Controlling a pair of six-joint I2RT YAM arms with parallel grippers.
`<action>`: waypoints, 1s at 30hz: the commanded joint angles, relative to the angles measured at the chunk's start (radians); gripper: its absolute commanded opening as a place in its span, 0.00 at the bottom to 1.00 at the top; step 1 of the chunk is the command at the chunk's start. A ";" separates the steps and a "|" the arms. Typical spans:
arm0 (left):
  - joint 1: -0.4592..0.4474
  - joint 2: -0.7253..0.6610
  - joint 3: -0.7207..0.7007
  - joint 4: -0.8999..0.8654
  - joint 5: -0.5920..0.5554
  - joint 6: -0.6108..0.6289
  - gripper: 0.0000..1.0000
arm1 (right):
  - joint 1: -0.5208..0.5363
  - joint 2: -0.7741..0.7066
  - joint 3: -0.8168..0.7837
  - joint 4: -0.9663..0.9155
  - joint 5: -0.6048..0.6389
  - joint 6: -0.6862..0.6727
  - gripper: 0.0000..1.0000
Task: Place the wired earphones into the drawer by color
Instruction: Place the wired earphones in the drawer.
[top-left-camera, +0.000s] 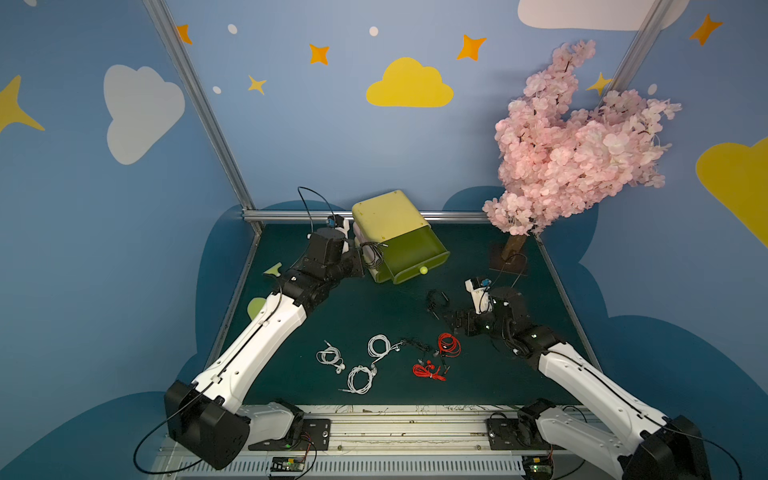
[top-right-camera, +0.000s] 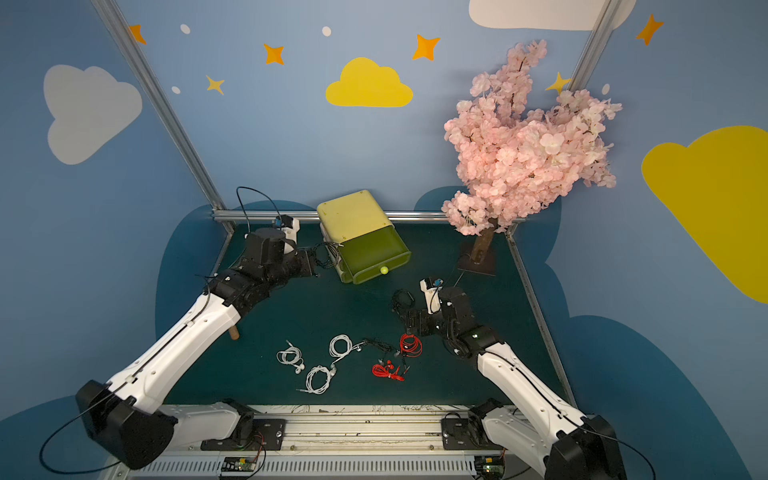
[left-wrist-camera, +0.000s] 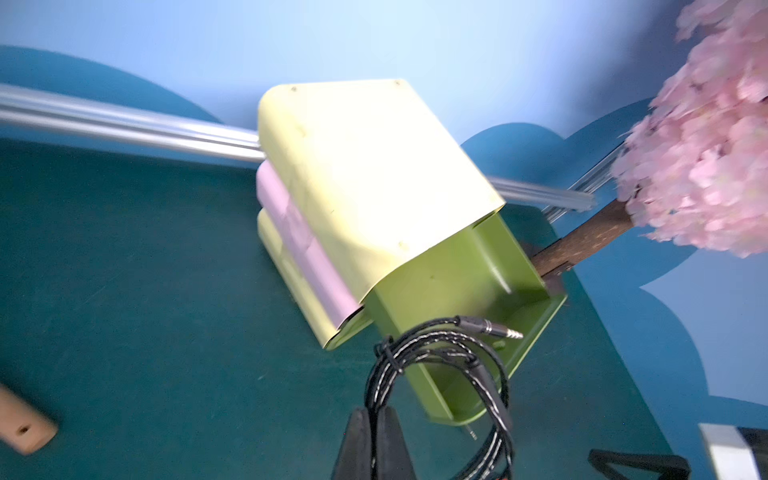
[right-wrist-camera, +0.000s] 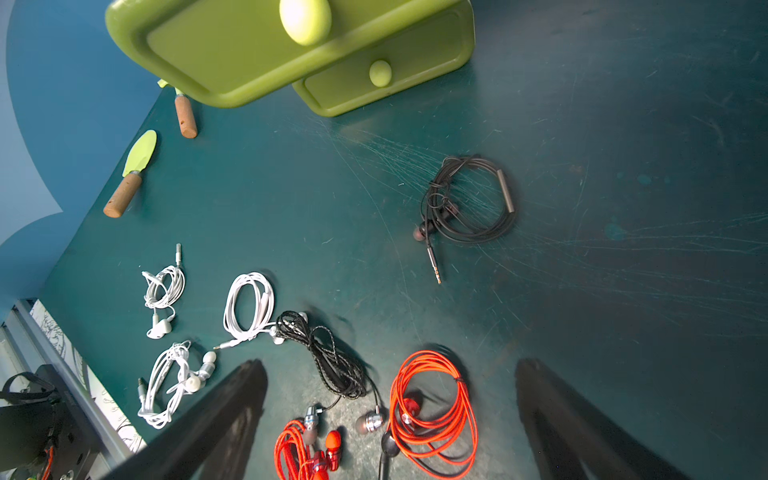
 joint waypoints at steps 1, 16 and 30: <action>-0.013 0.089 0.078 0.054 0.058 0.032 0.03 | 0.005 -0.017 -0.012 0.021 0.005 0.009 0.98; -0.113 0.438 0.375 0.093 -0.051 0.087 0.03 | 0.002 -0.093 -0.056 0.020 0.084 0.016 0.98; -0.142 0.586 0.458 0.059 -0.083 0.069 0.03 | 0.001 -0.153 -0.110 0.067 0.108 -0.001 0.99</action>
